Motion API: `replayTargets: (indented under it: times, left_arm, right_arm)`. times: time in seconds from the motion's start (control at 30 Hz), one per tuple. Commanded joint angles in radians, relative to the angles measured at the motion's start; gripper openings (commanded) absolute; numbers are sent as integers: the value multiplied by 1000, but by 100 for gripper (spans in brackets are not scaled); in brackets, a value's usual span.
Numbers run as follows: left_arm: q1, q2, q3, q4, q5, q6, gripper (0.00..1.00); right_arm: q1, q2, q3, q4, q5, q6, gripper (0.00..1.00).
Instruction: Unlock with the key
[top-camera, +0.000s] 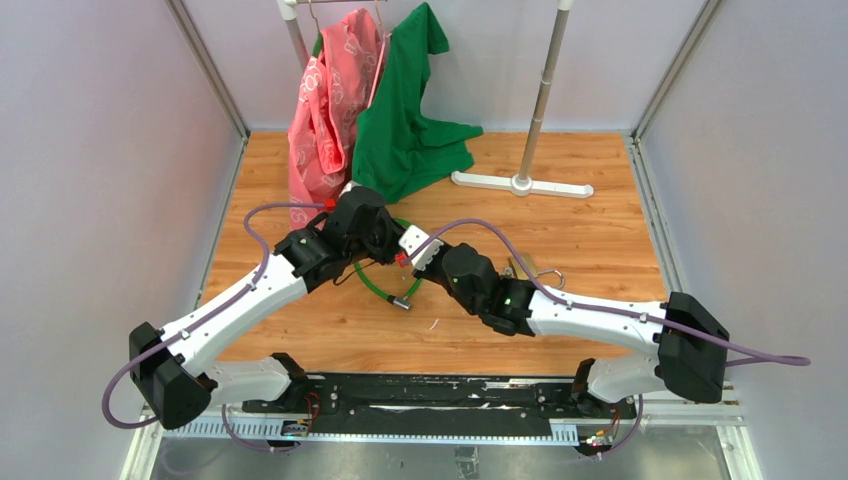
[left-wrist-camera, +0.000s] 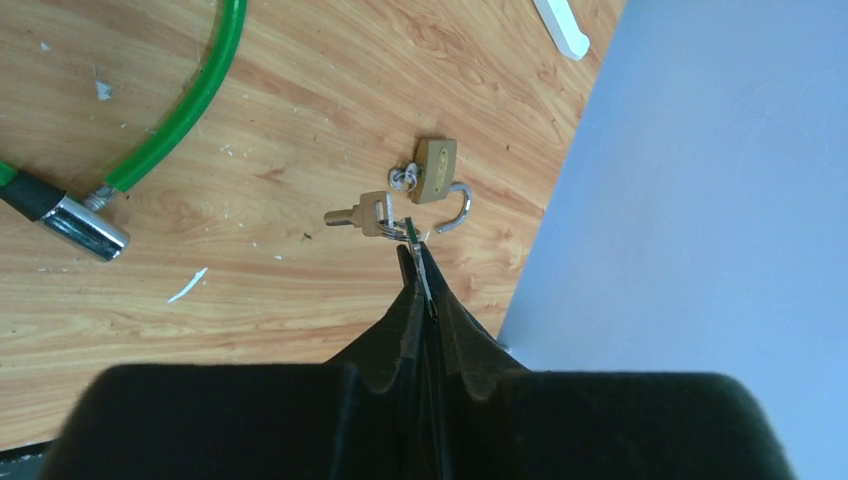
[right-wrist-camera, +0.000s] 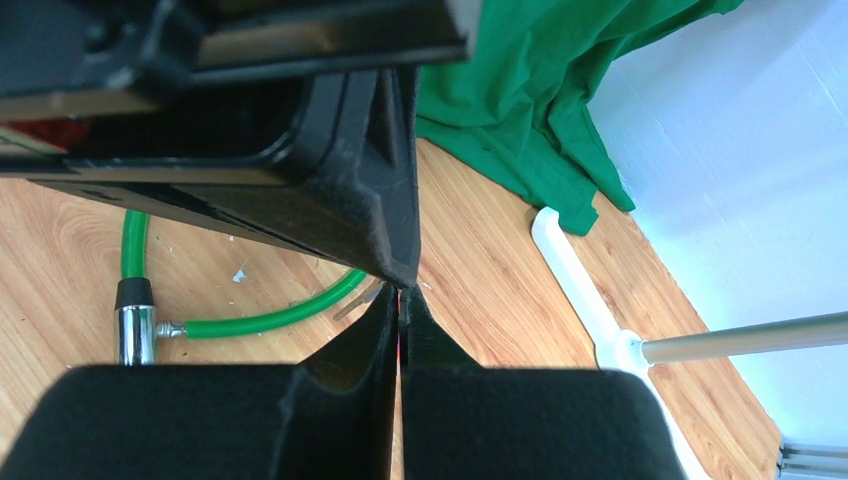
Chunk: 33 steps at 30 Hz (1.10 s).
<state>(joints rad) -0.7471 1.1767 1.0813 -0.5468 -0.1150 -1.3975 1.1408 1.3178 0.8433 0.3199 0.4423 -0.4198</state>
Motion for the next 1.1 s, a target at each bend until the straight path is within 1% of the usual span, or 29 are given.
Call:
replayTargets:
  times: [0.0, 0.07, 0.27, 0.3, 0.37, 0.4, 0.43, 0.5, 0.63, 0.77, 0.87, 0.93, 1.0, 1.07]
  left_arm:
    - [9, 10, 28, 13, 9, 15, 8]
    - [9, 12, 31, 13, 12, 23, 0]
    - [9, 6, 40, 6, 8, 62, 0]
    - [9, 5, 40, 11, 8, 78, 0]
    - [9, 2, 44, 15, 5, 116, 0]
    - [9, -1, 44, 21, 5, 141, 0]
    - [9, -7, 41, 27, 5, 168, 0]
    - [11, -27, 26, 38, -2, 226, 0]
    - [19, -88, -13, 27, -29, 359, 0]
    - [20, -140, -12, -90, -104, 528, 0]
    - [20, -203, -34, -164, -153, 641, 0]
    - [20, -242, -50, -177, -157, 703, 0]
    - [20, -268, -49, -204, -163, 748, 0]
    - [20, -280, -44, -229, -163, 789, 0]
  right_arm:
    - [20, 5, 33, 29, 29, -20, 0]
    - [21, 0, 29, 31, 31, -20, 0]
    - [23, -37, 17, 12, 27, 17, 0]
    - [23, -47, 18, -7, 21, 31, 7]
    - [21, -71, 11, -37, 4, 58, 35]
    - [18, -84, 3, -45, 1, 72, 47]
    - [16, -97, -2, -59, -6, 88, 54]
    - [-3, -126, 0, -111, -44, 131, 60]
    - [-51, -191, -1, -211, -150, 234, 63]
    - [-108, -256, -17, -284, -281, 305, 63]
    - [-152, -290, -36, -298, -361, 361, 63]
    - [-187, -303, -42, -302, -419, 392, 65]
    - [-215, -308, -43, -305, -521, 413, 67]
    - [-220, -313, -44, -293, -563, 457, 67]
